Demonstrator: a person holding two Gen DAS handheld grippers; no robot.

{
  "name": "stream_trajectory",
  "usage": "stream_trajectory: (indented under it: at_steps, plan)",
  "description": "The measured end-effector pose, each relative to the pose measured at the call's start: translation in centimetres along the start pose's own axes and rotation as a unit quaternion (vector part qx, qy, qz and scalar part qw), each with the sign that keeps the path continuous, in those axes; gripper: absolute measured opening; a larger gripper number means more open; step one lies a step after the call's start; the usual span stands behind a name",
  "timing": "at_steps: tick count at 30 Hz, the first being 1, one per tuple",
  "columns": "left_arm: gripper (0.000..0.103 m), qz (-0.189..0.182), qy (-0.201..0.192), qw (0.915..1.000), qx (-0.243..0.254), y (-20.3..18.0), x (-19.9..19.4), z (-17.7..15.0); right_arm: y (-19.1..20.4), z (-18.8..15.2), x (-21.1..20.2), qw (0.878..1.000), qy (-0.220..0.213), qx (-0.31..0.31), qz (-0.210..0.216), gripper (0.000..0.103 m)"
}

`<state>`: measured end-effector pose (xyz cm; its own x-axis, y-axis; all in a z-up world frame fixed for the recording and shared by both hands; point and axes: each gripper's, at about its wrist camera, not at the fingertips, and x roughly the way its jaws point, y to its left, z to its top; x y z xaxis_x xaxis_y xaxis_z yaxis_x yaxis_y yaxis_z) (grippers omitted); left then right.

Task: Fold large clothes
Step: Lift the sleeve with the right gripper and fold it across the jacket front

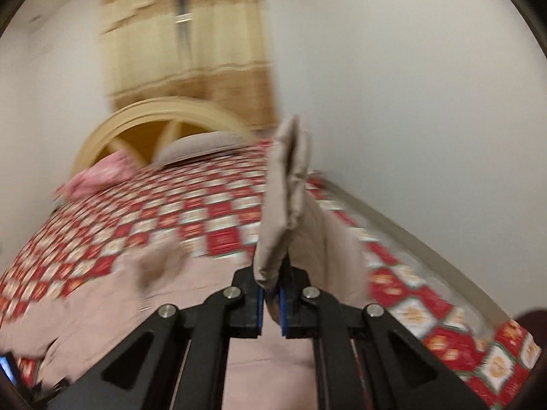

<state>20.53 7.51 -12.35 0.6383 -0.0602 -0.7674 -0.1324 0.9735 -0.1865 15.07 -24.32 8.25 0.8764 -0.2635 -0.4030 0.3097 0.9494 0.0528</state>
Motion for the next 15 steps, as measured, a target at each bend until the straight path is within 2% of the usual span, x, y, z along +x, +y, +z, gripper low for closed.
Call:
stream_trajectory:
  at_steps: [3,7,10,12,15]
  plan:
    - [0.102,-0.006,-0.002,1.0000,-0.003,0.2,-0.1,0.0,5.8,-1.9,1.4,0.998,0.010,-0.054,0.041,0.010]
    - [0.102,-0.013,-0.004,0.9999,-0.008,0.5,-0.2,-0.1,12.4,-5.1,5.0,0.990,0.056,-0.092,0.094,0.009]
    - [0.102,-0.015,-0.005,0.9998,-0.009,0.6,-0.2,-0.1,16.1,-7.6,7.7,0.981,0.092,-0.112,0.127,0.009]
    - [0.102,-0.017,-0.005,0.9998,-0.010,0.6,-0.2,-0.1,18.9,-9.3,8.1,0.975,0.118,-0.119,0.147,0.009]
    - [0.102,-0.020,-0.006,0.9997,-0.011,0.7,-0.2,-0.1,20.5,-11.4,8.6,0.962,0.158,-0.117,0.192,0.010]
